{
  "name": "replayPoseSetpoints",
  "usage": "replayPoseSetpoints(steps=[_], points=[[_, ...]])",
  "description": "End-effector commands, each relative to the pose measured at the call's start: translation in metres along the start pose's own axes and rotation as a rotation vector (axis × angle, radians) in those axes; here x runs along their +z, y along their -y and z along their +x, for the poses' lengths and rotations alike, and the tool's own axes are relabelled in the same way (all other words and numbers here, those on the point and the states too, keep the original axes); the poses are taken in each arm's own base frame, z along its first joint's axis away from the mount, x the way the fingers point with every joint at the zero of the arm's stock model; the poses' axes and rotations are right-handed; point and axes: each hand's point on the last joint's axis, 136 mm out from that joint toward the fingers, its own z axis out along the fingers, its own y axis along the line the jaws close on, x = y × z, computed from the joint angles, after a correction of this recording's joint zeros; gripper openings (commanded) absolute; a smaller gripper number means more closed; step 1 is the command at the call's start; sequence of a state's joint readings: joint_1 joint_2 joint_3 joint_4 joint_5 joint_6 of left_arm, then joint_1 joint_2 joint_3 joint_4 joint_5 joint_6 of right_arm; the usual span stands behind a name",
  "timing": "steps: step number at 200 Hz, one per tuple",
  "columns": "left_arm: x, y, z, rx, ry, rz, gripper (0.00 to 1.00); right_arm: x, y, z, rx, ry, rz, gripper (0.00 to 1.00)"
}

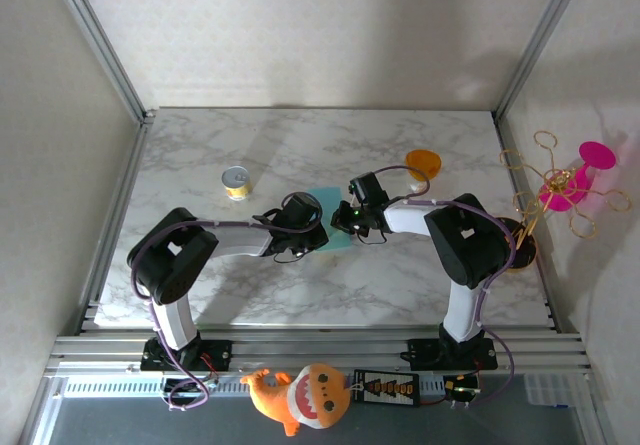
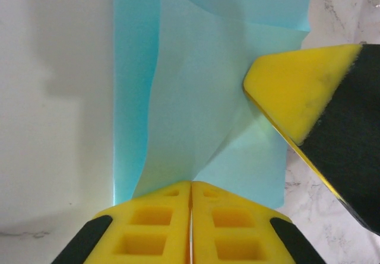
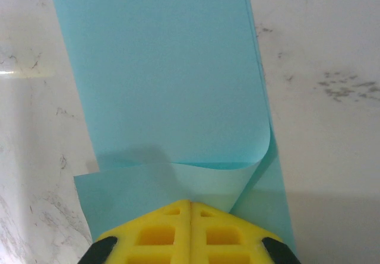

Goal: Fold a paper plane with a square sheet of paper (pick it up from the middle)
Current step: Fold the triangle a second time at the center of the table.

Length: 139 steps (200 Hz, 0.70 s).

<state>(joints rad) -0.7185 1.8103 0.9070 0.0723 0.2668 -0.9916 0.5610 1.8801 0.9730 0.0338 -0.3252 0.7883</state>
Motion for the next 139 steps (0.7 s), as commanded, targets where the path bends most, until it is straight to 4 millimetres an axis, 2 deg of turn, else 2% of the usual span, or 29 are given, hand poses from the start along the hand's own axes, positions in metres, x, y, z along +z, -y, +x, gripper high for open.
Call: replayPoseSetpoints(steps=[1,57,116,139], points=[[0.003,-0.009,0.001,0.014,0.003,-0.044,0.08,0.010,0.067,0.034,0.065,-0.086,0.221,0.02],[0.005,-0.016,0.004,0.016,-0.001,-0.062,0.08,0.010,0.066,0.034,0.063,-0.088,0.219,0.02],[0.004,-0.034,0.010,0.017,-0.009,-0.097,0.07,0.009,0.066,0.034,0.062,-0.088,0.219,0.02],[0.001,-0.032,0.009,0.014,-0.007,-0.092,0.07,0.010,0.066,0.034,0.062,-0.088,0.220,0.02]])
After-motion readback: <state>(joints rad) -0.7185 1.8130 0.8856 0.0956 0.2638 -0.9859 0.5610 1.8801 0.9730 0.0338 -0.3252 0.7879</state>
